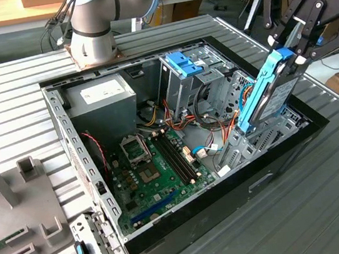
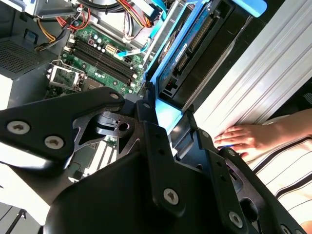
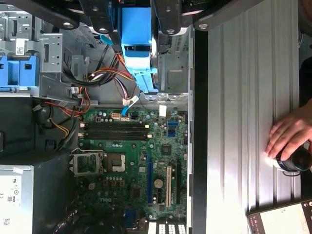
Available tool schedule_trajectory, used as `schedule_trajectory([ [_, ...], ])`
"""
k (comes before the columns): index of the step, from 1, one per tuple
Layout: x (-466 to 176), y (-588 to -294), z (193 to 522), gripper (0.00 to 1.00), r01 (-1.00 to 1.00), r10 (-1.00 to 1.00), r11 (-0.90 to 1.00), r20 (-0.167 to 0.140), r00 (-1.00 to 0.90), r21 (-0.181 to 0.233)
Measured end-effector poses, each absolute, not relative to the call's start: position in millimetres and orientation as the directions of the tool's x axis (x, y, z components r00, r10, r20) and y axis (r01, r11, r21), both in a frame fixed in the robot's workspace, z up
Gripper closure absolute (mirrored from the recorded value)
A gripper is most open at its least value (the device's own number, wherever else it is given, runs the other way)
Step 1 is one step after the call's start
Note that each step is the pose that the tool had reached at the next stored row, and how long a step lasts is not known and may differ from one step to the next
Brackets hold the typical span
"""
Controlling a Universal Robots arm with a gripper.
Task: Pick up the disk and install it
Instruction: 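Insert the disk into the insertion slot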
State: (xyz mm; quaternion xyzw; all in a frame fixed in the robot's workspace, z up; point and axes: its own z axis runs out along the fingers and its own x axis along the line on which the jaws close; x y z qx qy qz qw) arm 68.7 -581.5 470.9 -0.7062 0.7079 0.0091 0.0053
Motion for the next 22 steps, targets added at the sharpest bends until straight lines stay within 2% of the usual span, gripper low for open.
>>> schedule_trajectory([
  [22, 68.7, -581.4, 461.0, 0.64, -1.0, -1.0, 0.002, -0.025, -0.003, 0.005],
])
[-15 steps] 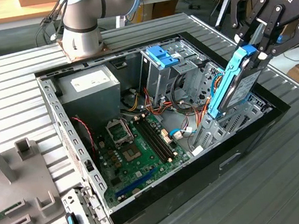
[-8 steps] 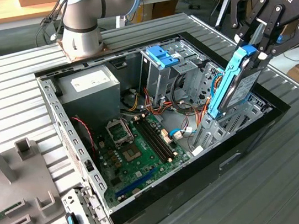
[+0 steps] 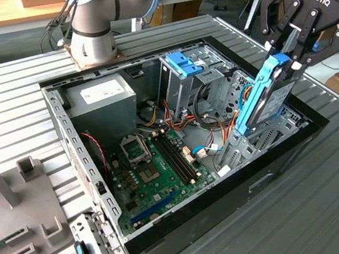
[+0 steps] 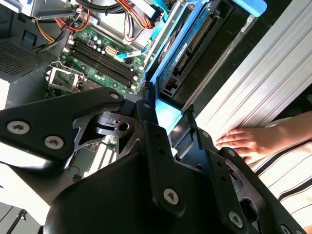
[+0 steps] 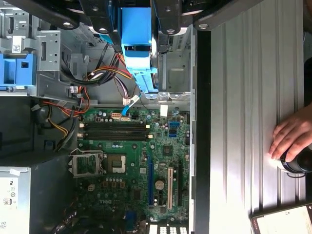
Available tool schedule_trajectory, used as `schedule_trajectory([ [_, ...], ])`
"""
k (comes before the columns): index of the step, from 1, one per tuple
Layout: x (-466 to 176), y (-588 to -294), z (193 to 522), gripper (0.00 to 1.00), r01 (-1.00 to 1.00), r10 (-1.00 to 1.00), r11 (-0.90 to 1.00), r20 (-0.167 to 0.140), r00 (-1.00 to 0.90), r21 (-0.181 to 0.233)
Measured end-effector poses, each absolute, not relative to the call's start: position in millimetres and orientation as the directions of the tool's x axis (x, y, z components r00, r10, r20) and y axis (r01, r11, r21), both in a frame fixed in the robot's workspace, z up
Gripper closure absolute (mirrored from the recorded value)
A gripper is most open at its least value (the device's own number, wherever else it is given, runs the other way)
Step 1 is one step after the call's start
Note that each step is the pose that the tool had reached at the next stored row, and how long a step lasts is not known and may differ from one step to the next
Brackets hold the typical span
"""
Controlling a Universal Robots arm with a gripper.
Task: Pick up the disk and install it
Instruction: 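Insert the disk into the insertion slot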
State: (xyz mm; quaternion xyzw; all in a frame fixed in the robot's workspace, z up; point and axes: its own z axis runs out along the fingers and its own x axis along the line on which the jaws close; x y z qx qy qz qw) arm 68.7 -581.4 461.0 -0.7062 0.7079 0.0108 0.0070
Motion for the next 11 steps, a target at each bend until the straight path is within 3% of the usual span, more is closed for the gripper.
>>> schedule_trajectory([
  [11, 68.8, -581.5, 452.7, 0.64, -1.0, -1.0, 0.002, -0.025, -0.003, 0.005],
])
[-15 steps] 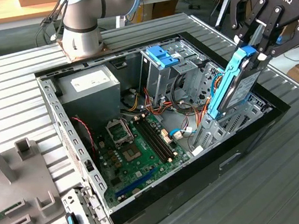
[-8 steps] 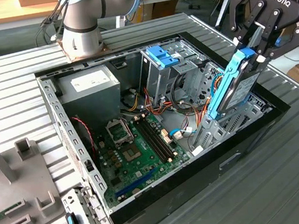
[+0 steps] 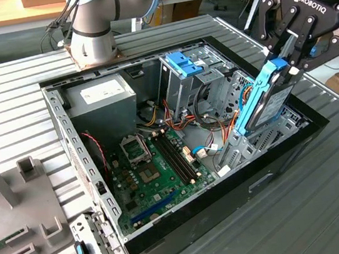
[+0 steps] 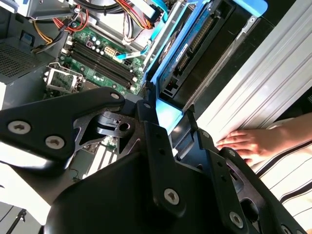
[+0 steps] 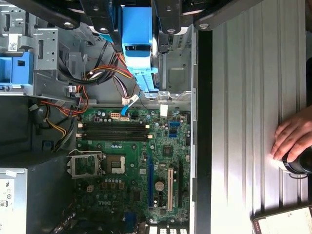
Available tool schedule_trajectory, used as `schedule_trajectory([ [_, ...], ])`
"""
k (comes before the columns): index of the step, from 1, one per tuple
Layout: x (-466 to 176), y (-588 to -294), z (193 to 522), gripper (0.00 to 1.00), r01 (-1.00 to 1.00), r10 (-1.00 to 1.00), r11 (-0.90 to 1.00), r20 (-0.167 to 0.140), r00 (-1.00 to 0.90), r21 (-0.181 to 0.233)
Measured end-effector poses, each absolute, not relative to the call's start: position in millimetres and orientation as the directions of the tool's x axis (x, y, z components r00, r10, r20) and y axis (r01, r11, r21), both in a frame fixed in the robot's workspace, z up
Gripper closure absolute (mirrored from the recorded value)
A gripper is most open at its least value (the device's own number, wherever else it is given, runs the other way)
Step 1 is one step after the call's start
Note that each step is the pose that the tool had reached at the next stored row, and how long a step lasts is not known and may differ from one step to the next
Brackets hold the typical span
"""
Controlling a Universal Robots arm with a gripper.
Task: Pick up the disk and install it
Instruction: 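Insert the disk into the insertion slot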
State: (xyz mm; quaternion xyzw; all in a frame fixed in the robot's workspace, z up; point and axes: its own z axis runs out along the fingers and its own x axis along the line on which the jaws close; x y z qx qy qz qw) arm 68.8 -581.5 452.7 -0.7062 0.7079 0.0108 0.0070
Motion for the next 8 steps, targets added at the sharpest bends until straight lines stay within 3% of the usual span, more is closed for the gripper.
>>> schedule_trajectory([
  [8, 70, -582, 441, 0.64, -1.0, -1.0, 0.002, -0.025, -0.003, 0.005],
])
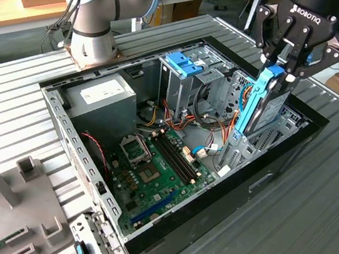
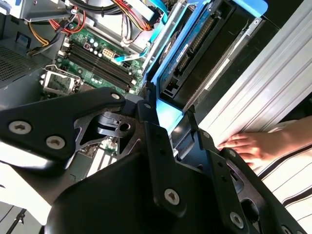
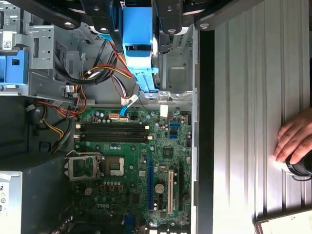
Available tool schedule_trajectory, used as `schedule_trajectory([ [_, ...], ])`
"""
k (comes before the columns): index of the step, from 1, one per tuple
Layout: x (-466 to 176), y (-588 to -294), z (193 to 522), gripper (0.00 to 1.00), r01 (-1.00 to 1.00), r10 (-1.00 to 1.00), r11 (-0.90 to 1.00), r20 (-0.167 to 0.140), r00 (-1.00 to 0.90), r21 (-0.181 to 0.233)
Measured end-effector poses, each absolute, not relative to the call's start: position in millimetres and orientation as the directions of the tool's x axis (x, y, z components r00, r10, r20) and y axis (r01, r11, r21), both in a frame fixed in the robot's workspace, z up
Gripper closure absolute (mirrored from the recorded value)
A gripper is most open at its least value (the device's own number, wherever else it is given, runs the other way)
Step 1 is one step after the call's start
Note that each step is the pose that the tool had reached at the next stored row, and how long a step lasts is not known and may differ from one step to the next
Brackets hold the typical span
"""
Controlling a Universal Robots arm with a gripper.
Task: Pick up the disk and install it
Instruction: 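Insert the disk into the insertion slot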
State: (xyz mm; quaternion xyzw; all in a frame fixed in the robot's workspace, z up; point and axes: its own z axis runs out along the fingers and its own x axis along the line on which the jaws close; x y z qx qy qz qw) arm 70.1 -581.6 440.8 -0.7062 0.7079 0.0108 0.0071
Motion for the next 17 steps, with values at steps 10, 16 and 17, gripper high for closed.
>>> schedule_trajectory([
  [10, 70, -582, 425, 0.64, -1.0, -1.0, 0.002, -0.025, -0.003, 0.005],
  [16, 70, -583, 409, 0.64, -1.0, -1.0, 0.002, -0.025, -0.003, 0.005],
  [17, 70, -583, 407, 0.64, -1.0, -1.0, 0.002, -0.025, -0.003, 0.005],
])
